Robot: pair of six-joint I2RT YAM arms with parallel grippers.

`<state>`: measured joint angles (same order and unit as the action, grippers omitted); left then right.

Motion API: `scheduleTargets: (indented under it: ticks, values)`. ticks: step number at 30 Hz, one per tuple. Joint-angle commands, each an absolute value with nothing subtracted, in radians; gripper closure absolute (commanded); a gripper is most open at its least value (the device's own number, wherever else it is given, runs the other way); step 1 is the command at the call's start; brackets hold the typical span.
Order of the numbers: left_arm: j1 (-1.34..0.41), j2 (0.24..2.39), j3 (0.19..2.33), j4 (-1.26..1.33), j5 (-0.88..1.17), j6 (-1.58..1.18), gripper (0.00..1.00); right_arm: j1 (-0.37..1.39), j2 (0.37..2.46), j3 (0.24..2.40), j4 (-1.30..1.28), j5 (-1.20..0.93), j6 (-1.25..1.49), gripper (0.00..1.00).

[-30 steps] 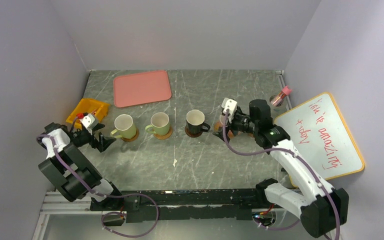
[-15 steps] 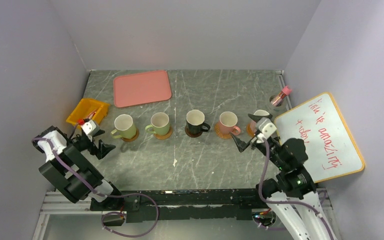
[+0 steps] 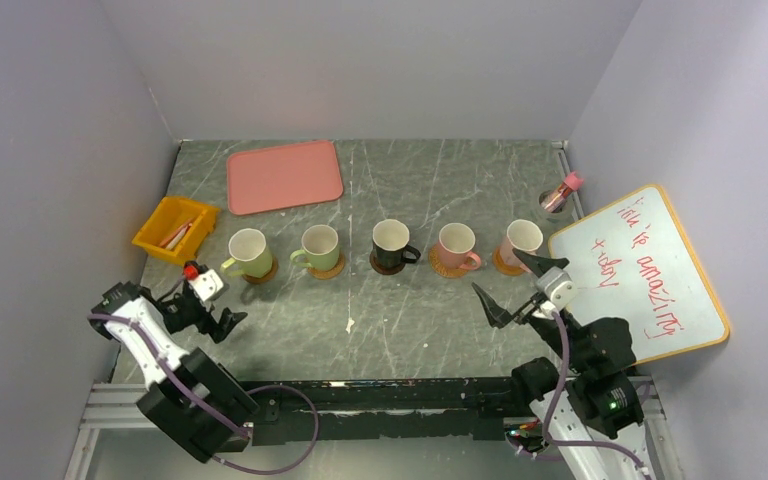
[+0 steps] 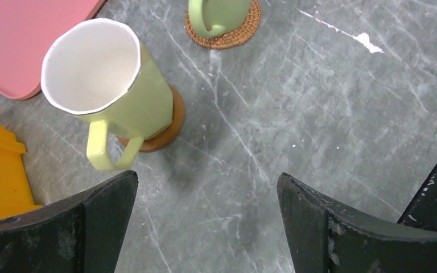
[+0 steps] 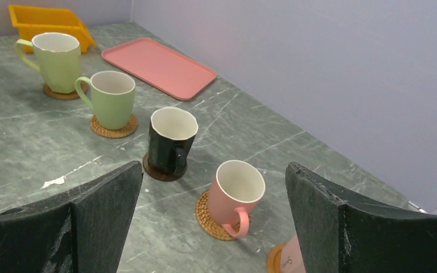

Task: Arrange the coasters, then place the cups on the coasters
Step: Reset both arms

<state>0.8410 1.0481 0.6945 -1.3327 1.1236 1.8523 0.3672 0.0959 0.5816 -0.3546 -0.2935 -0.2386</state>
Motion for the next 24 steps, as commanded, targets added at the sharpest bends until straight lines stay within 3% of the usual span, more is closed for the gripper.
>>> scheduleTargets:
  ticks: [1,4,8,11,13,17,22,24]
  values:
    - [0.845,0.917,0.634,-1.377,1.138,1.955,0.03,0.363,0.040,0.582,-0.361,-0.284,-0.197,0.00]
    - [0.846,0.830,0.612,-1.276,1.145,1.826,0.02,0.352,0.027,0.583,-0.371,-0.280,-0.190,0.00]
    - [0.845,0.829,0.642,-0.911,1.201,1.244,0.00,0.326,0.029,0.581,-0.362,-0.242,-0.180,0.00]
    - [0.801,0.893,0.738,-0.617,1.091,0.857,0.00,0.311,0.048,0.584,-0.358,-0.206,-0.173,0.00]
    - [0.676,0.915,0.774,-0.473,0.931,0.708,0.00,0.300,0.059,0.589,-0.362,-0.201,-0.173,0.00]
    - [0.372,0.956,0.777,-0.275,0.555,0.557,0.00,0.293,0.067,0.581,-0.362,-0.212,-0.183,0.00]
    - [0.152,1.033,0.842,-0.277,0.365,0.506,0.00,0.292,0.067,0.575,-0.354,-0.204,-0.185,0.00]
    - [0.110,0.984,0.834,-0.299,0.391,0.518,0.00,0.291,0.067,0.573,-0.354,-0.203,-0.186,0.00]
